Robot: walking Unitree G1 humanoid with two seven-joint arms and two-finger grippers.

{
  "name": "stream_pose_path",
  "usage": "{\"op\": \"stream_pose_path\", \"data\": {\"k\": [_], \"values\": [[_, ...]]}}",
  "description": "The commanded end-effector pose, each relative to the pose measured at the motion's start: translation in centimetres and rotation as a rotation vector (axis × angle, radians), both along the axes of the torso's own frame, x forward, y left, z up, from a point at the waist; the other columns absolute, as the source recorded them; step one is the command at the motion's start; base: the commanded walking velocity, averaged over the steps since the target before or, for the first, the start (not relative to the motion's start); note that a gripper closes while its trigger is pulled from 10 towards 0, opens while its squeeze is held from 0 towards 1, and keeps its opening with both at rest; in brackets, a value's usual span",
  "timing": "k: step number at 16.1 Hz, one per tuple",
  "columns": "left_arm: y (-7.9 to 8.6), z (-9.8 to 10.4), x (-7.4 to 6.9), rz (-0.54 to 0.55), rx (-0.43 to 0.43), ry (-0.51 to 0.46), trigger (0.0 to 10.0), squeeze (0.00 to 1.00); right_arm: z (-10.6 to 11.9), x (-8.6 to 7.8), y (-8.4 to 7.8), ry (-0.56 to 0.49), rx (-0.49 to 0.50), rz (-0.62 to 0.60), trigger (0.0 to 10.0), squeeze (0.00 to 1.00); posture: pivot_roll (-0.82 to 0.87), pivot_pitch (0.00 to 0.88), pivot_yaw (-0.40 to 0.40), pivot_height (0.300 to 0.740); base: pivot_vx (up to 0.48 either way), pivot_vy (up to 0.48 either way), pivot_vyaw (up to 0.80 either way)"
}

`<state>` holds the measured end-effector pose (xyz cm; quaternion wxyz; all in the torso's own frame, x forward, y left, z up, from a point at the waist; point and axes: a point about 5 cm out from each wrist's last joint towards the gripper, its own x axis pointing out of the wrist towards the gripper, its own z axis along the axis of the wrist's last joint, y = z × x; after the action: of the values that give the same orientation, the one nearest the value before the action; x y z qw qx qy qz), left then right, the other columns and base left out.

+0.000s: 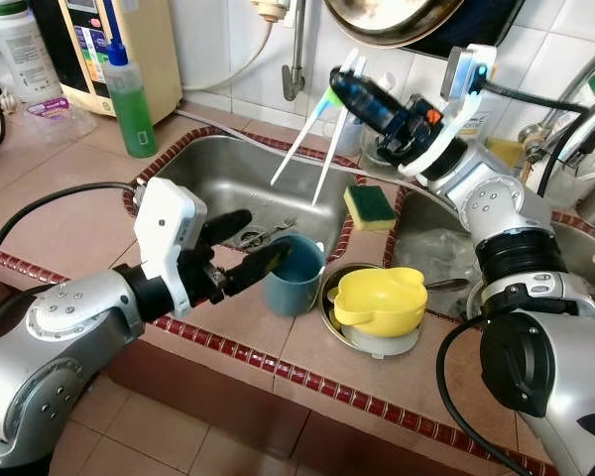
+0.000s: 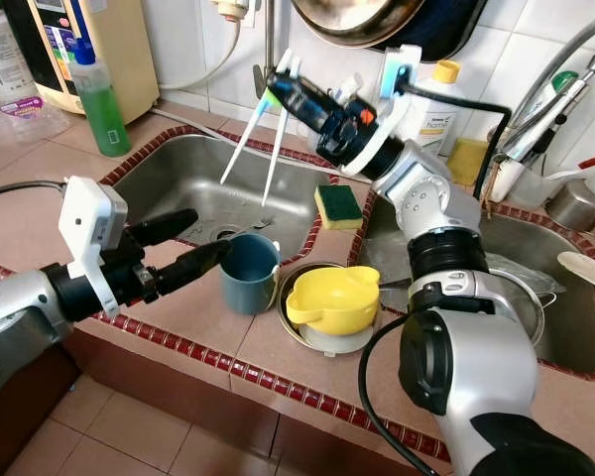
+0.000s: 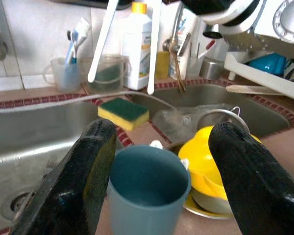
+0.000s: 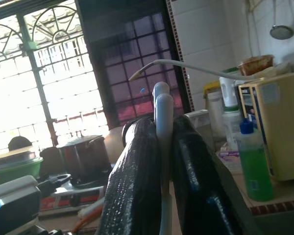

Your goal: Kitchen organization

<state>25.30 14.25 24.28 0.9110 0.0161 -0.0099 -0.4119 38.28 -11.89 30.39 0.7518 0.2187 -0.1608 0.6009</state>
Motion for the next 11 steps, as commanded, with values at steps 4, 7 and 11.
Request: {"op": "stream_pose_path", "data": {"k": [4, 7, 11], "values": [[-0.5, -0.4, 0.5, 0.017, 0.000, -0.015, 10.0, 0.00, 1.1, 0.6, -2.8, -0.004, 0.039, -0.183, 10.0, 0.00, -0.08, 0.034, -0.028, 0.740, 0.000, 0.000, 0.00], [-0.9, -0.5, 0.9, 0.021, -0.013, -0.018, 10.0, 0.00, 0.3, 1.0, -4.2, 0.038, 0.047, -0.270, 10.0, 0.00, -0.09, 0.033, -0.024, 0.740, 0.000, 0.000, 0.00], [-2.0, -0.2, 1.2, -0.003, -0.047, -0.035, 10.0, 0.00, -1.1, 1.5, -5.4, 0.105, 0.035, -0.378, 10.0, 0.00, -0.09, 0.032, -0.019, 0.740, 0.000, 0.000, 0.00]]}}
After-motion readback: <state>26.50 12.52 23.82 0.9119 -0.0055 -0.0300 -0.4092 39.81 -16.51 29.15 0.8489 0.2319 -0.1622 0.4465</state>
